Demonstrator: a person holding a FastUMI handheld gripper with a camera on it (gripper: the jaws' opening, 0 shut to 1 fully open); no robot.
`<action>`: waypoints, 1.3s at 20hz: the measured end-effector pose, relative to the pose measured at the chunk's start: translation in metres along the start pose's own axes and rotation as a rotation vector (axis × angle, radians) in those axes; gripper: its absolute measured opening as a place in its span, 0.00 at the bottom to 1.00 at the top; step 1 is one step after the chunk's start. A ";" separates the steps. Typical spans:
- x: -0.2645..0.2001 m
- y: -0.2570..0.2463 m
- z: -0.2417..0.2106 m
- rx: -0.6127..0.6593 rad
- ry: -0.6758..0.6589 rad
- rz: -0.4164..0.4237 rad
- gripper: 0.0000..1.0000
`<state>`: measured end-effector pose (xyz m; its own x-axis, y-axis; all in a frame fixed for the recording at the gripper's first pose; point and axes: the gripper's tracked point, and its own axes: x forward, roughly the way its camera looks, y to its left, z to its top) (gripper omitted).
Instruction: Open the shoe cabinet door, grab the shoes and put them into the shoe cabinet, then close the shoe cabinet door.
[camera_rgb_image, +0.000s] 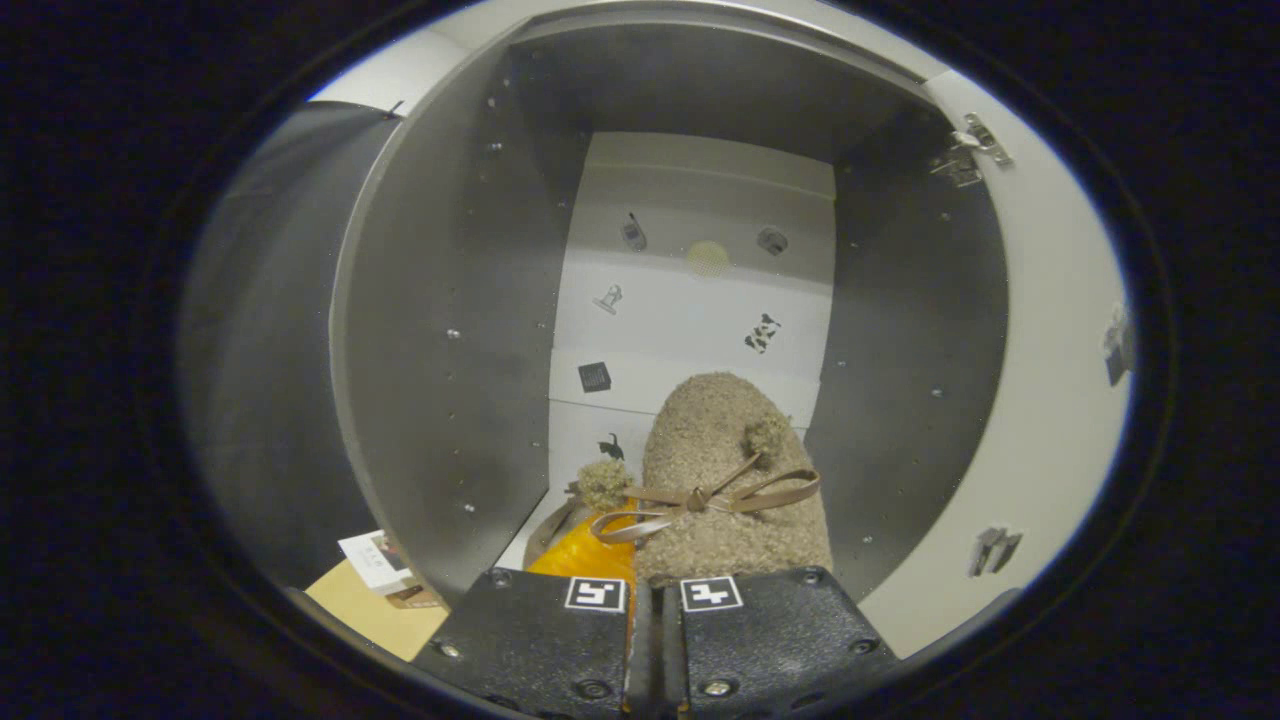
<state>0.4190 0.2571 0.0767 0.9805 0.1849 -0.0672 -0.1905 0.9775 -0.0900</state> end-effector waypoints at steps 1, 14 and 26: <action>0.014 -0.002 0.001 0.004 0.011 0.000 0.07; 0.161 -0.032 -0.098 0.134 0.230 -0.013 0.07; 0.165 -0.023 -0.127 0.157 0.350 0.003 0.24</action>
<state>0.5786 0.2524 -0.0586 0.8986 0.1688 -0.4050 -0.1572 0.9856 0.0620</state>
